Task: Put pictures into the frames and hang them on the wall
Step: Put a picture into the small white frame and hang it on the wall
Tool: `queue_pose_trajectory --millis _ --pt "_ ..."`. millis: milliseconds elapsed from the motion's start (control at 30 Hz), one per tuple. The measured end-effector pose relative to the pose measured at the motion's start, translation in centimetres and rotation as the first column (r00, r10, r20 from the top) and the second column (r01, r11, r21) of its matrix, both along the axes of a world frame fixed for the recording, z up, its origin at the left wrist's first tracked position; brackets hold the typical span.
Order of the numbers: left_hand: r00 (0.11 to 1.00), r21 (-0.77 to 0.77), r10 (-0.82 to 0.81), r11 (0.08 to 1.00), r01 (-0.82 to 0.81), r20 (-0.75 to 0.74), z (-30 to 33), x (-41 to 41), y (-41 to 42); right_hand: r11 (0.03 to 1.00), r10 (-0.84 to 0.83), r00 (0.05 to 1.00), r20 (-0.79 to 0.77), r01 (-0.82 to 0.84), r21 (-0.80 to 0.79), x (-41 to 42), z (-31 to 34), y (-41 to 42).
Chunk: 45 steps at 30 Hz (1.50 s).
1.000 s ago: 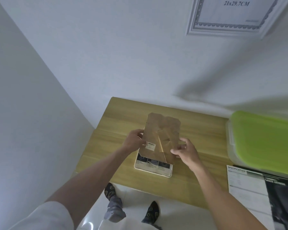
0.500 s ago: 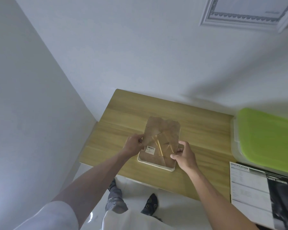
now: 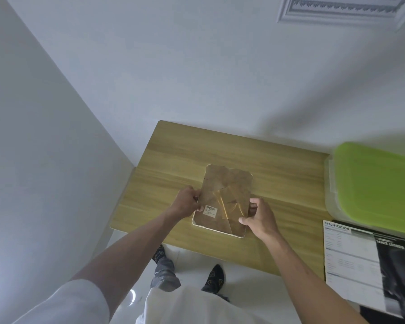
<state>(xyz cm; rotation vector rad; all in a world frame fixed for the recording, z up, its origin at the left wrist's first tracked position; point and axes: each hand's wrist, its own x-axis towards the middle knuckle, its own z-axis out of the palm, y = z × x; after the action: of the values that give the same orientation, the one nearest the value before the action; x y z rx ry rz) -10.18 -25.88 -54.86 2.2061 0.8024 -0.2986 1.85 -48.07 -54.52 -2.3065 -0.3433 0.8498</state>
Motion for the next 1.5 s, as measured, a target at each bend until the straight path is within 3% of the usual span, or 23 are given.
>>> queue_pose_trajectory --millis 300,467,600,700,800,900,1233,1500 --pt "0.998 -0.001 -0.062 0.998 0.062 0.005 0.2 -0.3 0.2 0.979 0.190 0.971 0.145 -0.177 -0.099 -0.4 -0.5 -0.1" --pt "0.972 0.083 -0.196 0.975 0.208 -0.127 0.3 0.4 0.4 0.948 0.283 0.940 0.189 -0.245 -0.204 -0.1 0.2 0.6" --pt "0.930 0.202 -0.322 0.913 0.354 -0.176 1.1 2.3 -0.1 0.825 0.515 0.832 0.208 -0.416 -0.382 1.5 1.2 1.9" --pt "0.827 0.355 -0.478 0.749 0.559 -0.295 1.5 4.3 0.4 0.666 0.709 0.685 0.167 -0.573 -0.478 3.3 1.3 3.3" --pt "0.739 0.322 -0.546 0.672 0.667 -0.393 1.3 6.3 1.4 0.541 0.800 0.593 0.092 -0.645 -0.539 4.7 1.0 4.7" --pt "0.698 0.282 -0.568 0.650 0.705 -0.436 1.1 7.3 1.6 0.489 0.826 0.562 0.046 -0.673 -0.554 5.4 0.5 5.8" --pt "0.691 0.173 -0.583 0.697 0.695 -0.428 0.7 7.5 2.5 0.539 0.802 0.598 -0.013 -0.732 -0.417 6.6 -0.2 5.4" --pt "0.735 0.233 -0.515 0.725 0.648 -0.441 1.8 6.8 1.6 0.567 0.788 0.615 0.027 -0.708 -0.420 6.3 0.0 5.0"
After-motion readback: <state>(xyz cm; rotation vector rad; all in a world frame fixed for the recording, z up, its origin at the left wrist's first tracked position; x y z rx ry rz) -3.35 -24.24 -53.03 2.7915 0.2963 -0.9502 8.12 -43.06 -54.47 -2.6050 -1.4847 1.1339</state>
